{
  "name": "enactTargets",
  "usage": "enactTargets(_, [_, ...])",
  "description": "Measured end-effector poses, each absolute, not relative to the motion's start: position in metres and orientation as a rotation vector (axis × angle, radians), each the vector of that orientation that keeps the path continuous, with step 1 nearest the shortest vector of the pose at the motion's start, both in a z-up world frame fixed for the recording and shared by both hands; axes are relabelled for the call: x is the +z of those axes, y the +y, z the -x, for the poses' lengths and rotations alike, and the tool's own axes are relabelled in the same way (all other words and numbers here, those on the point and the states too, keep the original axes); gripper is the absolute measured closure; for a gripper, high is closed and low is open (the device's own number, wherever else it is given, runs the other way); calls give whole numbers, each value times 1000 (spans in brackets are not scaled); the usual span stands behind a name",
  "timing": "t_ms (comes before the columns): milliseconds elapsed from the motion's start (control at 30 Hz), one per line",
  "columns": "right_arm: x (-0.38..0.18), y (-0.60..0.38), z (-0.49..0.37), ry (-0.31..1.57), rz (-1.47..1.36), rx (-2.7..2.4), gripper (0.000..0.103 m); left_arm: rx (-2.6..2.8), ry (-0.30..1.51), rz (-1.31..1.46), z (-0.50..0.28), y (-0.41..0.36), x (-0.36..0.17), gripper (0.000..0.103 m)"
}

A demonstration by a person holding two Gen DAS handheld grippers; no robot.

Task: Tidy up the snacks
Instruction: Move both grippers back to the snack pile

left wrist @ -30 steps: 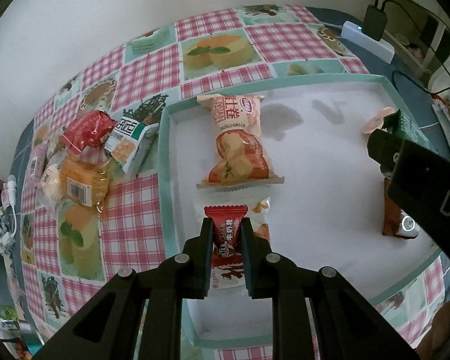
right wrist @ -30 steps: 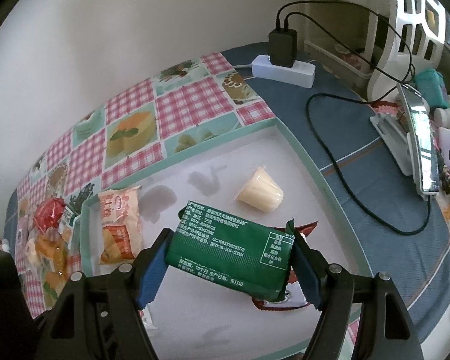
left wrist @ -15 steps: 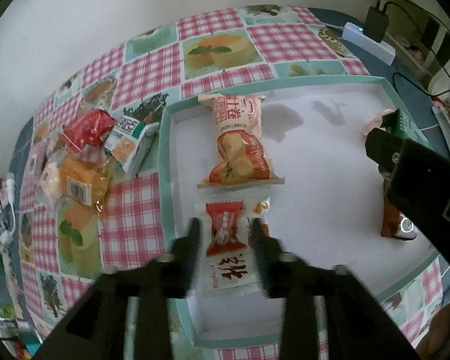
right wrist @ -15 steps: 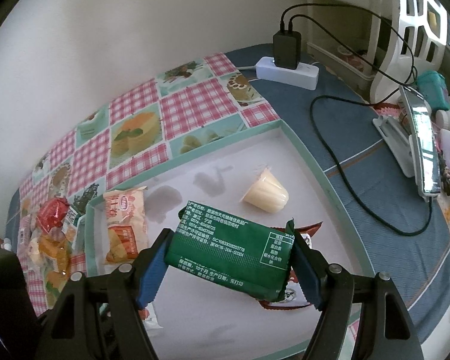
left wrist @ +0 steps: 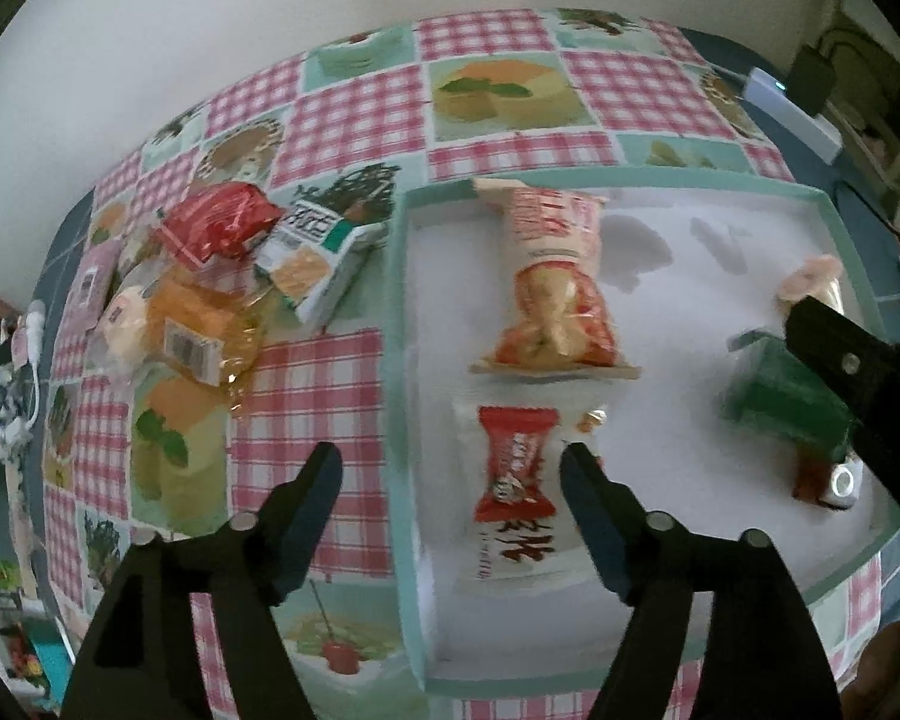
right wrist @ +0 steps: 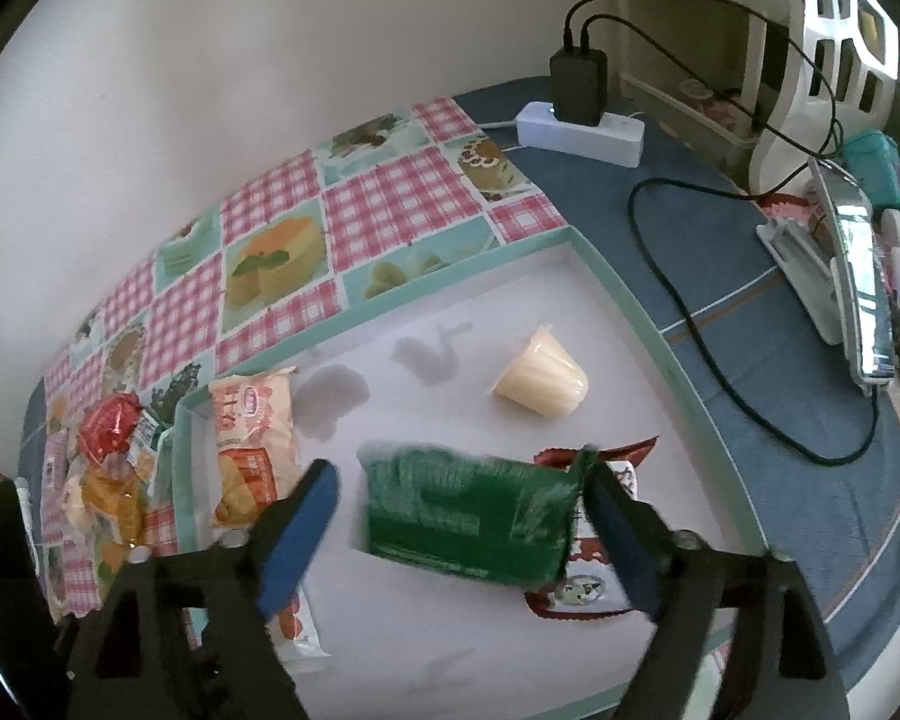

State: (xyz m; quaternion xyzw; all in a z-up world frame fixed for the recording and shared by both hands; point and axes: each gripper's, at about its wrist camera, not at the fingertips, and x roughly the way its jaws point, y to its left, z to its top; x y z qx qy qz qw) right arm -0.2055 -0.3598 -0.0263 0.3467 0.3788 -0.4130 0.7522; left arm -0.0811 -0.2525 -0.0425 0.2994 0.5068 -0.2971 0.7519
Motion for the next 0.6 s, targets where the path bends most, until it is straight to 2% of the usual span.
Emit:
enactTargets(33, [-26,-360,206,821,-757,-901,1,-639,1107,-649,79,-251,-43,24])
enactTargets(100, [-25,-359,206,805,-757,-898,0,-618,1109,-641,74,-248,-43,23])
enactTargets(200, [-25,-359,206,796,-760,-888,0,-579,1119,-613,65,-242,-44,12])
enactTargets(600, [-33,-356,202,839,-744,-890,0,-435,1102,-421,8,-206,-36,12])
